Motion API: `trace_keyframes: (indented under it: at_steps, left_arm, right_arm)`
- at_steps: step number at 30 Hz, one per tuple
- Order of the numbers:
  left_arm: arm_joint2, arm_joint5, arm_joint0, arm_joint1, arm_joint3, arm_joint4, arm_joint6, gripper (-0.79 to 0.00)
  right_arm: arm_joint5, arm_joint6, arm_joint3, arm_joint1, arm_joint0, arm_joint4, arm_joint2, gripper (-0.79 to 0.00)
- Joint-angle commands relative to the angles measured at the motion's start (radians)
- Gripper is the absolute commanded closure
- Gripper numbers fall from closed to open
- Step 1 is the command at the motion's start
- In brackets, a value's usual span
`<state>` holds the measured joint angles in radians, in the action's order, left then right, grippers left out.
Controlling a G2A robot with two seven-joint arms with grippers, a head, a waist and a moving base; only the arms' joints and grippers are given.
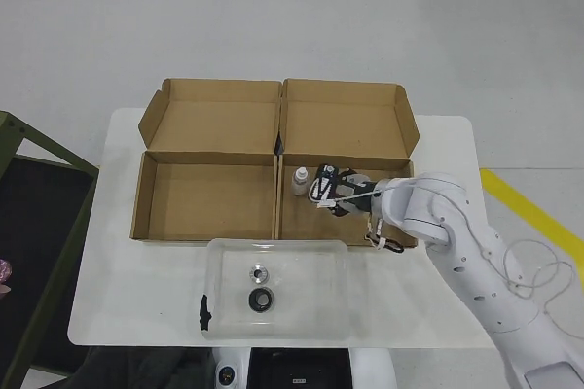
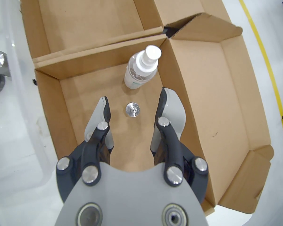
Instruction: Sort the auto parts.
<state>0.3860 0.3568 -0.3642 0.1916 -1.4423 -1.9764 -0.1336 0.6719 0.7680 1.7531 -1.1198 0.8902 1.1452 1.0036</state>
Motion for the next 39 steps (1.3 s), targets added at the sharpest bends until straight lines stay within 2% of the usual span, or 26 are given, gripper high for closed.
trace_keyframes:
  at_steps: [1, 6, 10, 17, 24, 28, 30, 34, 39]
  left_arm:
    - [0.000, 0.000, 0.000, 0.000, 0.000, 0.000, 0.000, -0.785]
    - [0.000, 0.000, 0.000, 0.000, 0.000, 0.000, 0.000, -0.785]
    - [0.000, 0.000, 0.000, 0.000, 0.000, 0.000, 0.000, -0.785]
    - [0.000, 0.000, 0.000, 0.000, 0.000, 0.000, 0.000, -0.785]
    - [0.000, 0.000, 0.000, 0.000, 0.000, 0.000, 0.000, -0.785]
    - [0.000, 0.000, 0.000, 0.000, 0.000, 0.000, 0.000, -0.785]
    - [0.000, 0.000, 0.000, 0.000, 0.000, 0.000, 0.000, -0.785]
    - [0.000, 0.000, 0.000, 0.000, 0.000, 0.000, 0.000, -0.785]
    - [0.000, 0.000, 0.000, 0.000, 0.000, 0.000, 0.000, -0.785]
  right_arm:
    - [0.002, -0.003, 0.053, 0.006, 0.031, -0.003, 0.017, -0.446]
    - [0.008, -0.026, 0.141, 0.016, 0.093, -0.006, 0.035, -0.446]
    - [0.025, -0.048, 0.191, 0.020, 0.123, 0.013, 0.031, -0.413]
    - [0.051, -0.094, 0.242, 0.019, 0.145, 0.043, -0.011, -0.428]
    - [0.060, -0.122, 0.244, 0.006, 0.133, 0.060, -0.097, -0.431]
    - [0.059, -0.132, 0.226, -0.004, 0.121, 0.071, -0.153, -0.468]
    - [0.058, -0.138, 0.214, -0.011, 0.114, 0.078, -0.183, -0.511]
    - [0.052, -0.146, 0.187, -0.023, 0.099, 0.092, -0.235, -0.520]
    - [0.048, -0.147, 0.152, -0.040, 0.072, 0.110, -0.292, -0.419]
